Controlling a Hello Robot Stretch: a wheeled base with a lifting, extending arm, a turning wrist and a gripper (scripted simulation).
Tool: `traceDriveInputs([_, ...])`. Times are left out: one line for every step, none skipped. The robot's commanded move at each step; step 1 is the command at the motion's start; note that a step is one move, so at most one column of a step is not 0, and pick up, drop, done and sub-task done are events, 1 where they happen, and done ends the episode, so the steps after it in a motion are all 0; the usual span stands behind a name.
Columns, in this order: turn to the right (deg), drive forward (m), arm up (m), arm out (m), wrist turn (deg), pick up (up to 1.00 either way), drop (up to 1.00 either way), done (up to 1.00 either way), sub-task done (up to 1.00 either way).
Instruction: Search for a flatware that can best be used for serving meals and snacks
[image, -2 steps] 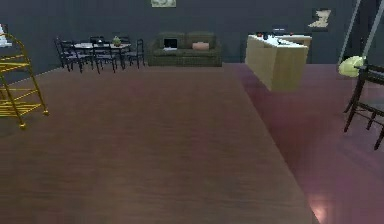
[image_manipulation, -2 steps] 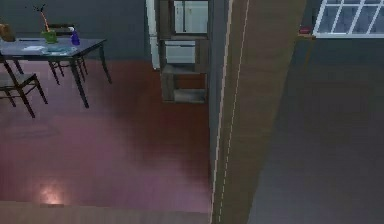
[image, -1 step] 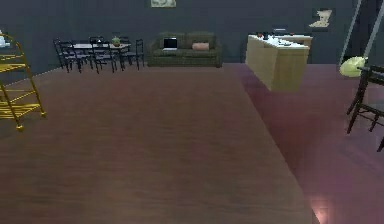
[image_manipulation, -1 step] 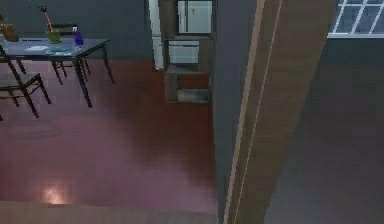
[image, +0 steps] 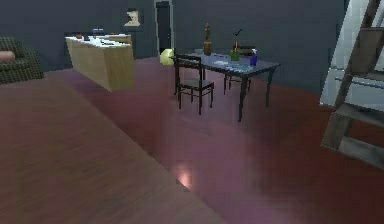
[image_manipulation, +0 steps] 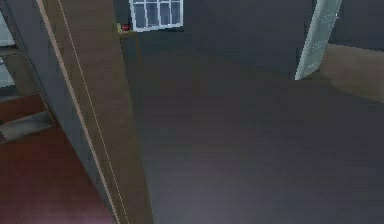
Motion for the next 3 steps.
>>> traceDriveInputs([6.0, 0.00, 0.00, 0.00, 0.0, 0.00, 0.00, 0.00, 0.00])
traceDriveInputs([0.0, 0.35, 0.00, 0.00, 0.0, 0.00, 0.00, 0.00, 0.00])
traceDriveInputs([0.0, 1.00, 0.00, 0.00, 0.0, 0.00, 0.00, 0.00, 0.00])
